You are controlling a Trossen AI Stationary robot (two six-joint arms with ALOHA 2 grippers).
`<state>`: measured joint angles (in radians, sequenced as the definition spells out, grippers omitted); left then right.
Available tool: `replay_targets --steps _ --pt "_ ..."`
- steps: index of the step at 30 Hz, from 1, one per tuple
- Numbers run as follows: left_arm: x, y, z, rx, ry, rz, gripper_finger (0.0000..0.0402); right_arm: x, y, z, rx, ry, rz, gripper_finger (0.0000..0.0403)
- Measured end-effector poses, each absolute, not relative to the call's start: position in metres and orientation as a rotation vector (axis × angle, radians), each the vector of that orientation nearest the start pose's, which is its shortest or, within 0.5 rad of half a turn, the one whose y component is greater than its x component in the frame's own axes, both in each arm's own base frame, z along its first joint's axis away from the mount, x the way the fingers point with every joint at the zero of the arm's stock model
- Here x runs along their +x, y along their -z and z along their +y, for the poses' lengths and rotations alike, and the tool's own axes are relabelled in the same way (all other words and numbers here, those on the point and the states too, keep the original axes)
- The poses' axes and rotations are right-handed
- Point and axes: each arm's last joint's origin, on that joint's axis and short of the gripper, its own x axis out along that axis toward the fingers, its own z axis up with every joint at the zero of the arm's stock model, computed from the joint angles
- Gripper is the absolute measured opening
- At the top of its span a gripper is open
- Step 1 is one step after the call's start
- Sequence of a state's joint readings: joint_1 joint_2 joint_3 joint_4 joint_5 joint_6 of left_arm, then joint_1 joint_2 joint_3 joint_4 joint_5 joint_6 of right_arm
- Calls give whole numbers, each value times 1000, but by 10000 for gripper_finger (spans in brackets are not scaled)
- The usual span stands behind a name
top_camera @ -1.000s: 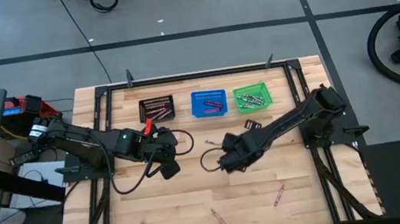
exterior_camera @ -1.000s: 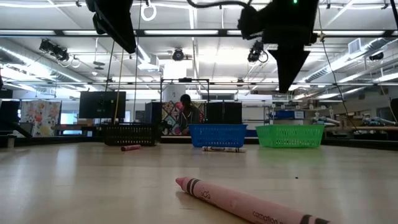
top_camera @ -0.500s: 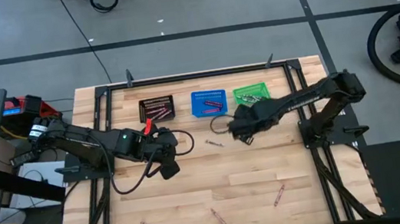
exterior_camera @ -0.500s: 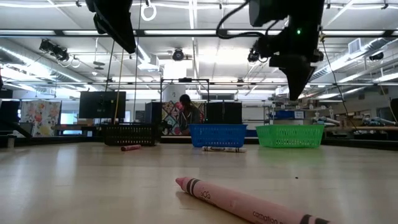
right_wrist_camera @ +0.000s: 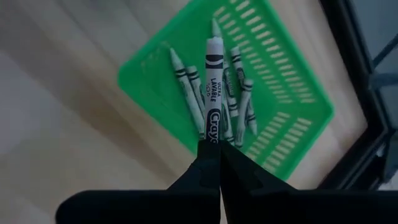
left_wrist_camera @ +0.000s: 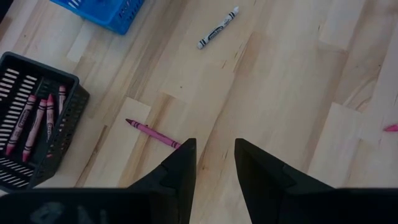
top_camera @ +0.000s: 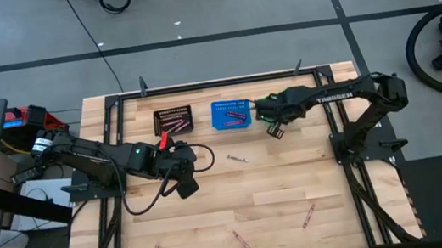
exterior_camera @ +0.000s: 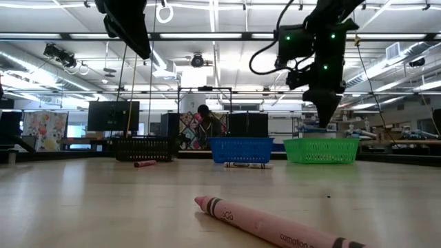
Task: Sort crayons
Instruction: Put the white crayon into the green bin, then put the pink crayon into the black bin
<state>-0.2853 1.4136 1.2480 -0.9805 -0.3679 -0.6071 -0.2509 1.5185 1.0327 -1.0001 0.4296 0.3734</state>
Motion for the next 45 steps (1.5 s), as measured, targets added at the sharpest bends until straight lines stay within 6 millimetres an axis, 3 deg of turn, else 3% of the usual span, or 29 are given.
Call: replay_targets --steps 7,14,25,36,45 --pt "261 -297 -66 -179 -392 1009 121 245 -209 -110 154 806 1365 7" --pt "261 -296 -66 -180 -390 1017 121 241 -203 -125 226 765 1388 7" --pt "261 -285 -76 -175 -337 1125 121 241 -203 -127 187 760 1401 47" --pt "263 -260 -116 -102 -277 1218 121 241 -203 -124 160 828 1398 91" --pt "242 -259 -155 -116 -184 1228 121 245 -203 -105 99 778 1439 94"
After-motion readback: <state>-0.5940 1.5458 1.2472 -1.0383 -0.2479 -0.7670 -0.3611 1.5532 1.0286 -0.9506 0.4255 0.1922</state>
